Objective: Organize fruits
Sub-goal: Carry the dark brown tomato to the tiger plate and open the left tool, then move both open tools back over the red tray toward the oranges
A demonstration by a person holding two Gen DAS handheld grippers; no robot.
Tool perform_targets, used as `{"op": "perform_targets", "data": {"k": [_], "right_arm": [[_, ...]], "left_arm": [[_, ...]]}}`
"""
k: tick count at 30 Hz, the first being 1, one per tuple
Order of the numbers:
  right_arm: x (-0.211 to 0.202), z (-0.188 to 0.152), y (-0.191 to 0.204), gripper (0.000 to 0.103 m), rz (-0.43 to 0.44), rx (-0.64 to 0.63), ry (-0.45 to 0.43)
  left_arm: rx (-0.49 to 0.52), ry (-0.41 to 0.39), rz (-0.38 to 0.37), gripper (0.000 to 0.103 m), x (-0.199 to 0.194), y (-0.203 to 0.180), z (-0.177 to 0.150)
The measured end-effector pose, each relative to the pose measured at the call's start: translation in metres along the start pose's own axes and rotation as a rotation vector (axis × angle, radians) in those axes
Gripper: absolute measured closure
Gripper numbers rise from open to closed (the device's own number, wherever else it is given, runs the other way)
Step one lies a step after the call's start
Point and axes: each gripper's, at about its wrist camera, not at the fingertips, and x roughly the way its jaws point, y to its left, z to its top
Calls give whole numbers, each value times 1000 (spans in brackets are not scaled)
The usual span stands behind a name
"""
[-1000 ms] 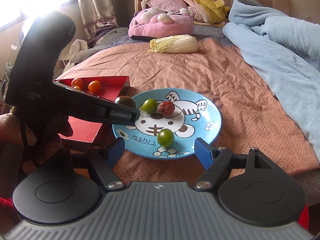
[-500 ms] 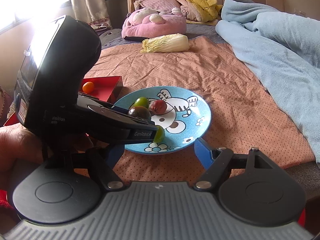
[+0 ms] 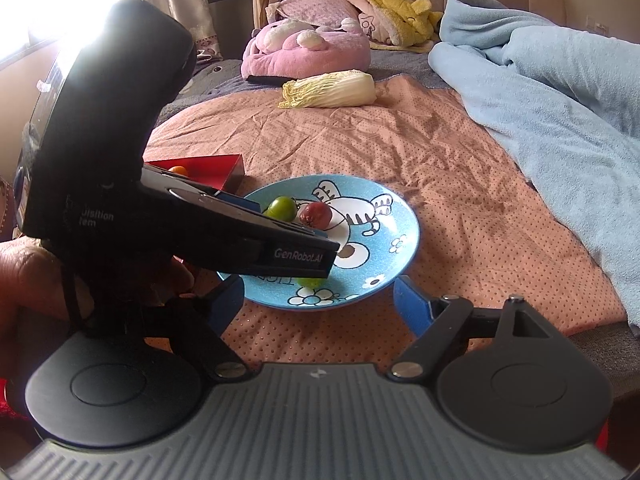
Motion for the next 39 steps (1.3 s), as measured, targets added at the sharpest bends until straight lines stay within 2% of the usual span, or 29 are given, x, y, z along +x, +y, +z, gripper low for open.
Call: {"op": "perform_targets", "data": {"k": [11, 24, 39], "right_arm": [[4, 6, 13, 17, 12, -30, 4], [16, 25, 38, 15, 51, -78, 1], [37, 37, 75, 13, 103, -150, 23]], "left_arm": [[-40, -39, 24, 41, -19, 24, -2], [-102, -64, 90, 41, -39, 66, -12], [-221, -44, 175, 41, -50, 125, -38]]}}
